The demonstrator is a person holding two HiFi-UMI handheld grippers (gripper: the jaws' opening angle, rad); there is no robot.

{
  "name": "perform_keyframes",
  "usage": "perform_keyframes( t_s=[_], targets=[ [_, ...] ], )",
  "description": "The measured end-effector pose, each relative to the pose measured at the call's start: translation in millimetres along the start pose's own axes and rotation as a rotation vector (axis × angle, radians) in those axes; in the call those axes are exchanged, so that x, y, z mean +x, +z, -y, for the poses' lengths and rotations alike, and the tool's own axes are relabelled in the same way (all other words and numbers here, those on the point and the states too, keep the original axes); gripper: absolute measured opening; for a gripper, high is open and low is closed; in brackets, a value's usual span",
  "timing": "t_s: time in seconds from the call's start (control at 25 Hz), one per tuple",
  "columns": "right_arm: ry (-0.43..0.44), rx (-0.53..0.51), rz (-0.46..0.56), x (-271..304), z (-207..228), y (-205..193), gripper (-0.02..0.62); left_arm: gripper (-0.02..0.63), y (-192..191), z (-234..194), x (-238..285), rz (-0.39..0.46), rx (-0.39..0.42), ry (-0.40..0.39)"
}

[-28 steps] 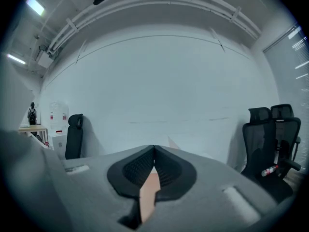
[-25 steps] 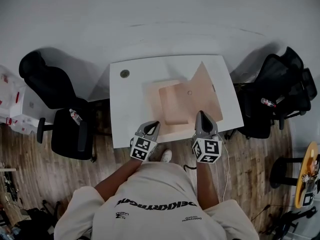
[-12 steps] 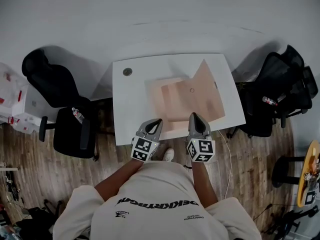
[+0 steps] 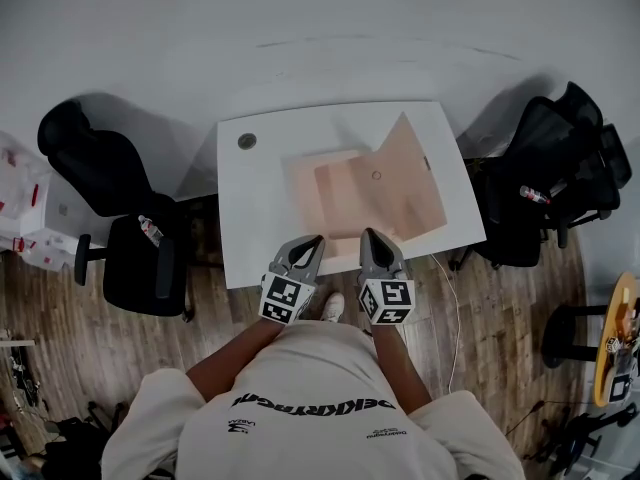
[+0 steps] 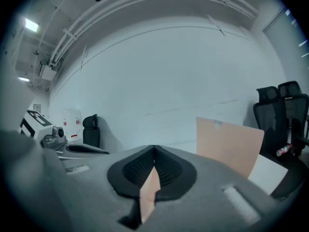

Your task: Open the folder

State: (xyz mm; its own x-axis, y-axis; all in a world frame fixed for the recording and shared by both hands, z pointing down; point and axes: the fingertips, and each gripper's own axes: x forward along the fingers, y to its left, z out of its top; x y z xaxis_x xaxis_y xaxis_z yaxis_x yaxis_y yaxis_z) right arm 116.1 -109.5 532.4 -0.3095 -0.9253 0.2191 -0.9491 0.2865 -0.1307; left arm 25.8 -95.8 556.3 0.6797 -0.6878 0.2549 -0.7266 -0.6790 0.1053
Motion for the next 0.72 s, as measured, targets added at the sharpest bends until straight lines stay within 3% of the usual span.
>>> perform_keyframes(
  t_s=[0.72],
  targets=[
    [0.076,-0.003,-0.062,12,-20,-18,0.002,-0.002,-1,-3,9,0.002,0.007,0.009]
  ],
)
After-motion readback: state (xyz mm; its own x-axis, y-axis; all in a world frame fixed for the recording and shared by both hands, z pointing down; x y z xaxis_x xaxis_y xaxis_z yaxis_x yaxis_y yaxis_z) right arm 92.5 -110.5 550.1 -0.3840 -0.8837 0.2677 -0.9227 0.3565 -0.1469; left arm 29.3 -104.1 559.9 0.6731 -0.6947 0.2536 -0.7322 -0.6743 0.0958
